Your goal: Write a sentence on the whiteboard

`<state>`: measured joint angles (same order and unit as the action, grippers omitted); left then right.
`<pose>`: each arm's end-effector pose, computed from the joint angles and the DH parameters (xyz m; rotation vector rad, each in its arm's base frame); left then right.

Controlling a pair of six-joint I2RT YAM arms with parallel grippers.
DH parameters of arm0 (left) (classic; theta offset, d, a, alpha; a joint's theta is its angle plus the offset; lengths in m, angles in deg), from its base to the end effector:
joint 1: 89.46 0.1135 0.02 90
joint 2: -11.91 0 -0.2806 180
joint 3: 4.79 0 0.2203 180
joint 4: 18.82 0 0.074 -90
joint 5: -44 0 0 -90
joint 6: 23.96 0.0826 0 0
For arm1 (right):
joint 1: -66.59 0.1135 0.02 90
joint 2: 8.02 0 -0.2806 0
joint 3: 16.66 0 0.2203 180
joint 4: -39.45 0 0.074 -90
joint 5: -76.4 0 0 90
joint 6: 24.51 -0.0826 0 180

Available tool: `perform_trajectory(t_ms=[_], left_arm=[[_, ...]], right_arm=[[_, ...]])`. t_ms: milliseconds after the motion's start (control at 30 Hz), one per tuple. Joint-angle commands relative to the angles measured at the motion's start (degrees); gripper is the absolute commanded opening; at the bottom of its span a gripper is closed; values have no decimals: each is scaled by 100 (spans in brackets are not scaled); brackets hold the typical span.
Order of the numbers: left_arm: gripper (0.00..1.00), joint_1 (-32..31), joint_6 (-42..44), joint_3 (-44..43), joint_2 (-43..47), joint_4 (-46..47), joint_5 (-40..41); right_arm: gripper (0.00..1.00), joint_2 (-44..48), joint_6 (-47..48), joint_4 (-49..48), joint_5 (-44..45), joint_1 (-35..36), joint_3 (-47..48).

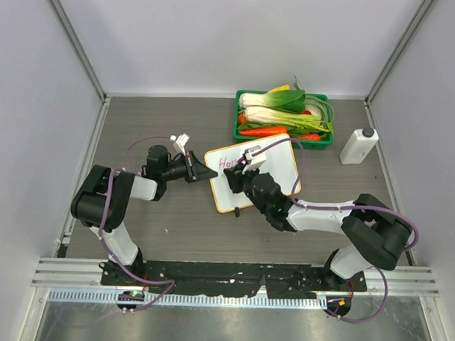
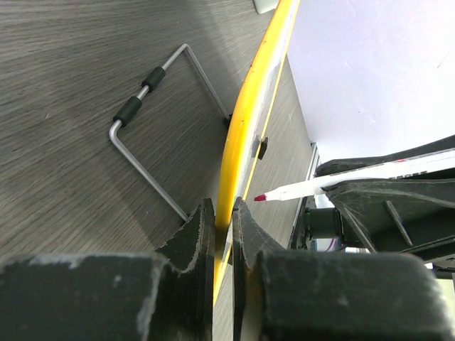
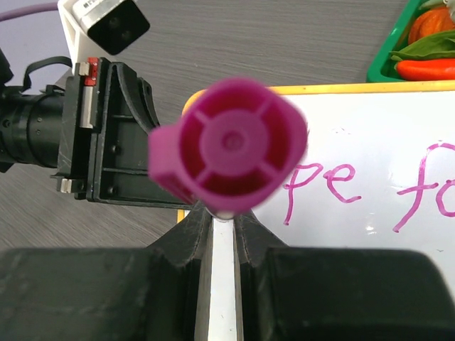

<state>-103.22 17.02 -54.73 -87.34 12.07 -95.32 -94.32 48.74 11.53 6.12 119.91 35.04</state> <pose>0.3057 -0.1393 0.1830 0.0249 2.0846 -1.5189 0.2218 0.2512 0.2508 -0.2837 1.6963 0.6262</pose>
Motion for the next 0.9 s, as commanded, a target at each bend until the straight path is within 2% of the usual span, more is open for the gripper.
perform_trajectory(t_ms=[0, 367, 867], left_arm=[[0, 49, 331, 205, -122, -794, 625], [0, 49, 393, 205, -69, -855, 625], [0, 40, 445, 196, -25, -917, 669]], right_arm=[[1, -79, 23, -330, 277, 29, 224], [2, -291, -3, -207, 365, 29, 110], [1, -89, -258, 48, 233, 29, -215]])
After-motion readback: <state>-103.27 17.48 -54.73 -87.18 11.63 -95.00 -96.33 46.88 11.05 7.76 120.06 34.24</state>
